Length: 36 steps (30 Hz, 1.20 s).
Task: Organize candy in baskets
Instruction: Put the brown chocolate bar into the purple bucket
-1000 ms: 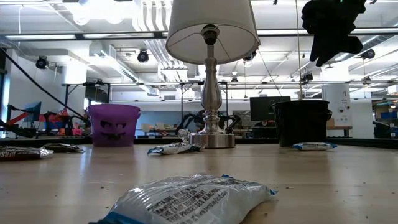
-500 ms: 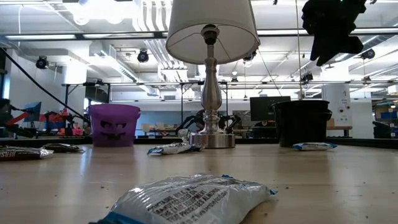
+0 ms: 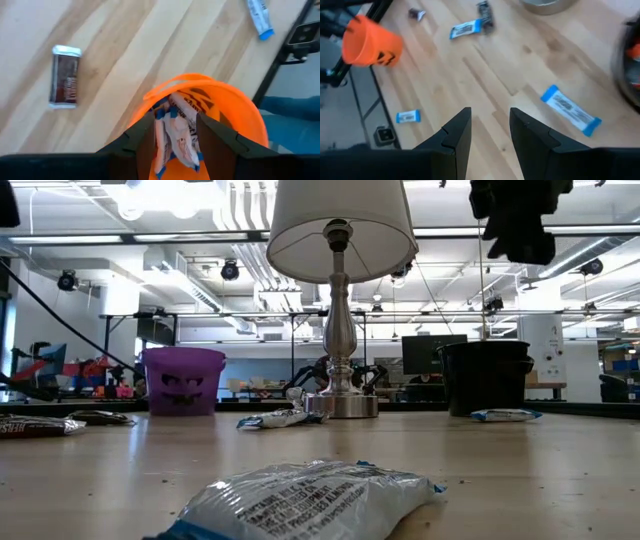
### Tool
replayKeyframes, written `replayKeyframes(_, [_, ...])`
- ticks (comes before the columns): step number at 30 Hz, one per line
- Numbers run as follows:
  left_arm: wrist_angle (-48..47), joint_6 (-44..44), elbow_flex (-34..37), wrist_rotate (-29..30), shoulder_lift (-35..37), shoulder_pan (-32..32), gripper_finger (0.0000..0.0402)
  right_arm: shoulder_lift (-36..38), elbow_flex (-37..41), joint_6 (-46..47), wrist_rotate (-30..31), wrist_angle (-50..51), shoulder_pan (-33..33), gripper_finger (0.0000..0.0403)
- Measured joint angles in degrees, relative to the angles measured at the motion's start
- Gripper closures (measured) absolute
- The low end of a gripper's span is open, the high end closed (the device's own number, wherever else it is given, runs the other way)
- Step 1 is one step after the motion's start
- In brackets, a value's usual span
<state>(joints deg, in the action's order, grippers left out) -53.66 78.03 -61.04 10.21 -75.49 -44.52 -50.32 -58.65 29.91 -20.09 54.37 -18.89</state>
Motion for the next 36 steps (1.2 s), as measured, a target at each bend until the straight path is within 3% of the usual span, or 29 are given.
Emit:
replayKeyframes(13, [-10.29,-4.3,-0.01,10.25,15.36,0.59,0.0275,-11.56,0.0,5.47,5.71,-12.26,13.02,0.028])
replayKeyframes(22, [-14.42,-10.86,-0.01,13.99,17.23,0.75,0.0275,-13.45,0.0,10.57,6.15,-7.13,23.08,0.028])
replayKeyframes(29, [-17.08,-13.04,0.0,17.5,18.33,0.75,0.0275,-14.33,-0.02,7.95,6.67,-7.14,33.73,0.028])
replayKeyframes(36, [-17.27,-12.86,0.0,17.78,19.19,0.75,0.0275,-19.07,0.0,2.97,6.63,-6.88,39.87,0.028])
